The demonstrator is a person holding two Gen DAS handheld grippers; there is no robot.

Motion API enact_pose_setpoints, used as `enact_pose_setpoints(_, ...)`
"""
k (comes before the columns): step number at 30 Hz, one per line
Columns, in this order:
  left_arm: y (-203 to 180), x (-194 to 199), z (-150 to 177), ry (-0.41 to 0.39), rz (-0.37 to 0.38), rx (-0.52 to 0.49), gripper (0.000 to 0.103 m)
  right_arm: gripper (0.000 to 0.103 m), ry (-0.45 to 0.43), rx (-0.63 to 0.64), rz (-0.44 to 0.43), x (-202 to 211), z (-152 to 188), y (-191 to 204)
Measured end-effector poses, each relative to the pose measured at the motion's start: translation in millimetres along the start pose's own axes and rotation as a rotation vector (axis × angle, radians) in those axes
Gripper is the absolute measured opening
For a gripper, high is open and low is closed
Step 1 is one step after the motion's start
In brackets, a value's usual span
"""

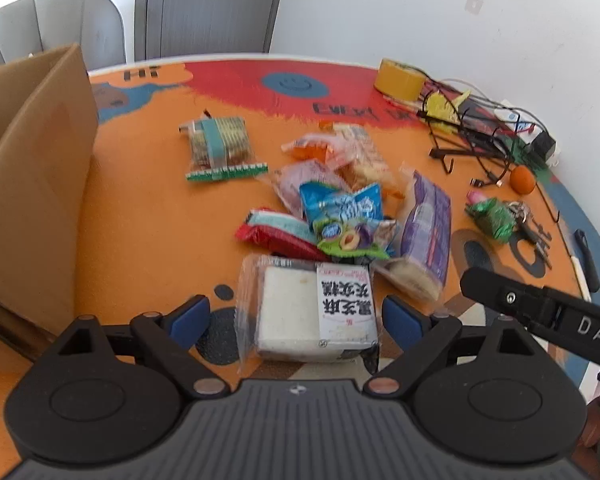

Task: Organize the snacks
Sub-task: 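Move both grippers back to the snack pile and approach the white bread packet with the left gripper, then grasp the white bread packet with the left gripper while the right gripper grasps the purple cake bar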

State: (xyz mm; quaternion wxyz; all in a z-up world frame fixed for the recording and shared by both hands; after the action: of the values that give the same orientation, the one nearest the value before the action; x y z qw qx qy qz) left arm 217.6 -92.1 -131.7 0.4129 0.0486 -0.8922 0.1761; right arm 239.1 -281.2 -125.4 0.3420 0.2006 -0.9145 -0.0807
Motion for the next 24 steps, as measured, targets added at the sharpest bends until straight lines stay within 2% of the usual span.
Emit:
enact_pose_setpoints(4,2,-2,1,-0.021,-0.006,-0.019,0.092,0.05,0.01,0.006,-0.006,-6,-1,3)
enact_pose_setpoints(6,4,-1,0,-0.022,-0.001,-0.02,0.088,0.055,0.012,0.012,-0.013,-9,-2,7)
enact_pose_setpoints(8,7,1,-1,-0.026,0.0,-0.023,0.075,0.058,0.011,0.022,-0.014,-13,-4,11)
enact_pose_setpoints(11,14,4,-5,-0.02,0.026,-0.005,0.063,0.059,0.017,0.022,-0.016,-20,-6,15)
enact_pose_setpoints(16,21,9,-7,-0.021,0.024,0.013,0.058,0.06,0.027,0.012,0.005,-31,-8,19)
enact_pose_setpoints(20,27,13,-9,-0.025,0.023,0.022,0.056,0.067,0.02,0.025,0.013,-37,-10,24)
enact_pose_setpoints(24,31,14,-11,-0.027,0.02,0.039,0.056,0.068,0.032,0.04,0.038,-43,-9,26)
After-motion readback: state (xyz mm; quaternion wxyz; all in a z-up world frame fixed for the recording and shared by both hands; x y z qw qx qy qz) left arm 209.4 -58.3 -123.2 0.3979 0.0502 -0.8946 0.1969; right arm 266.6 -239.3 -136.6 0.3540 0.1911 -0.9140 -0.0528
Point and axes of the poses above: each gripper's, at about its wrist camera, not at the fingertips, and x roughly against the way its jaws point, y to its left, z to its underside, the point moved 2 cm from there along -x, roughly the way its jaws point, and after that the axes turned 8 degrees about x, right-handed, at the moved point
